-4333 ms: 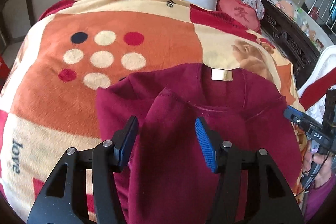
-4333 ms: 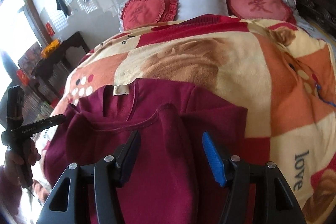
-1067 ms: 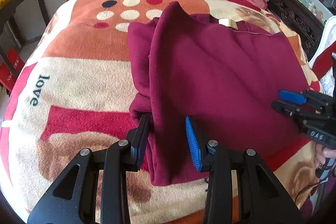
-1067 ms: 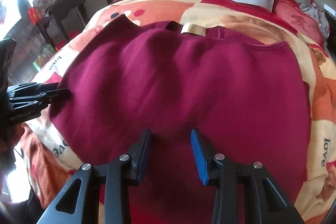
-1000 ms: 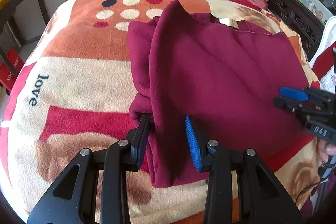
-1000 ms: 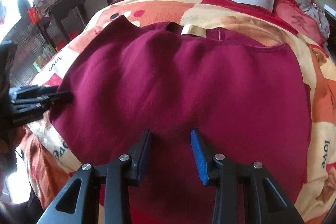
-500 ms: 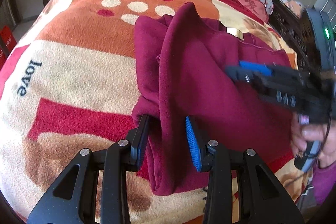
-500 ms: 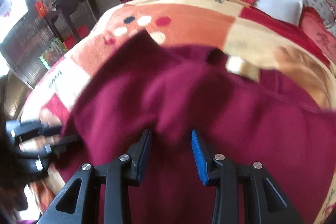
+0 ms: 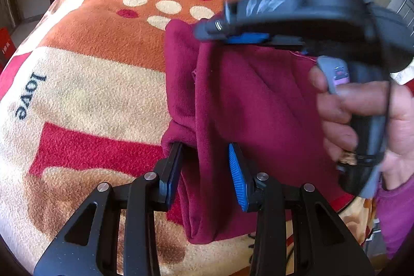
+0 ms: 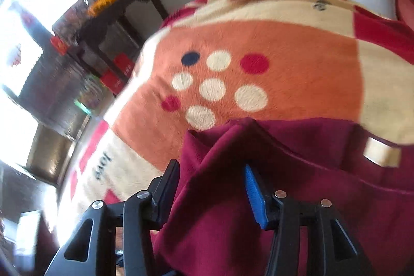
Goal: Fold small clothes
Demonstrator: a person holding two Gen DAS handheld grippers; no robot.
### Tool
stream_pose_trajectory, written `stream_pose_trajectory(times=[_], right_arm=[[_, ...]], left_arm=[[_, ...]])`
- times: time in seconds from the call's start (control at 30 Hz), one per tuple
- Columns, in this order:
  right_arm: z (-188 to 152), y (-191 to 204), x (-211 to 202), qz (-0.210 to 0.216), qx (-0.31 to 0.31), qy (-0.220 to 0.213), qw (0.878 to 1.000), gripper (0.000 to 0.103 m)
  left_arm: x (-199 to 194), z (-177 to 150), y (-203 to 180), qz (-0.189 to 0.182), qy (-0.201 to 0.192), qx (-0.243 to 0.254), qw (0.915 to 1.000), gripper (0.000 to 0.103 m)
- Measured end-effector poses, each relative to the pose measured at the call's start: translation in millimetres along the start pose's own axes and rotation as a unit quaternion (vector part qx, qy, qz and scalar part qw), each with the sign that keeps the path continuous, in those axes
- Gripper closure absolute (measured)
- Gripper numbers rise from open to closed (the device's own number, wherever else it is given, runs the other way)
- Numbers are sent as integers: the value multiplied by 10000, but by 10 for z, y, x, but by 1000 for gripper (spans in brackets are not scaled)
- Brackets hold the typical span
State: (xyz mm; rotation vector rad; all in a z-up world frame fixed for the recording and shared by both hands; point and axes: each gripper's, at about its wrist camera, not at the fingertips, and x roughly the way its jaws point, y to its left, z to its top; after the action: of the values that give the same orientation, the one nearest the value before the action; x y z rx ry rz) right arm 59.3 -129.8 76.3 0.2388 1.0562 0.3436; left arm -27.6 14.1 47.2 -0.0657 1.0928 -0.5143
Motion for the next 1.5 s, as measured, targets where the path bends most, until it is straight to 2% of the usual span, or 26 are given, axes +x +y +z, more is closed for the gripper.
stream_pose_trajectory(times=[0.03,0.07,0.2,0.37,0.47,0.53,0.57,0.6,0.67,0.87,0.9,0.97,1.03,1.17,1.23,1.37,1.47,1.5], right_arm=[[15,38,51,-136,-166,28,9998,96],[25,62,66,-203,-298,32,9993,97],[134,150,-30,-245,-580,-322,9975,98],[168,-4,299,-253,-327,-30,9991,98],[130,-23,279,-126,-259,-83,9996,98],[133,-64,183,11,-133,-87,9999,93],[126,-84,128,97,-63,-101,9999,86],[102,-114,66,180,-4,-131,9998,70],[29,-151,-40,236,63,-197,9995,57],[-163,-278,-138,371,228,-134,9990,57],[-185,-285,-125,350,219,-105,9991,57],[-212,-263,-152,320,111,-131,9993,57],[-209,-215,-159,287,-29,-159,9995,57],[-166,-104,0,-307,-272,-78,9991,57],[-161,-125,53,-340,-263,-42,9991,57],[-125,-275,40,-36,111,29,9999,57],[-106,-388,-44,310,431,62,9986,54],[-105,-415,-69,420,514,69,9978,51]], left_arm=[[-18,12,7,-22,-12,-25,10000,67],[-61,18,26,-43,-48,-55,10000,67],[-126,71,89,-153,-193,-174,9995,67],[-67,68,110,-114,-123,-225,9996,67],[-77,45,118,-180,-107,-246,9995,67],[-100,54,160,-281,-133,-334,9990,67],[-102,75,180,-323,-160,-363,9987,67],[-114,82,195,-359,-192,-392,9984,67],[-108,92,195,-389,-168,-449,9981,67],[-190,129,207,-410,-248,-581,9972,66],[-226,111,221,-413,-338,-580,9969,63],[-296,97,259,-390,-532,-650,9957,41],[-300,111,315,-337,-609,-787,9945,36],[-101,227,298,-294,-344,-875,9951,36],[4,263,259,-284,-282,-819,9958,36],[196,278,237,-570,-204,-872,9944,36],[226,266,298,-940,-455,-1129,9881,37],[216,267,313,-1047,-517,-1238,9854,41]])
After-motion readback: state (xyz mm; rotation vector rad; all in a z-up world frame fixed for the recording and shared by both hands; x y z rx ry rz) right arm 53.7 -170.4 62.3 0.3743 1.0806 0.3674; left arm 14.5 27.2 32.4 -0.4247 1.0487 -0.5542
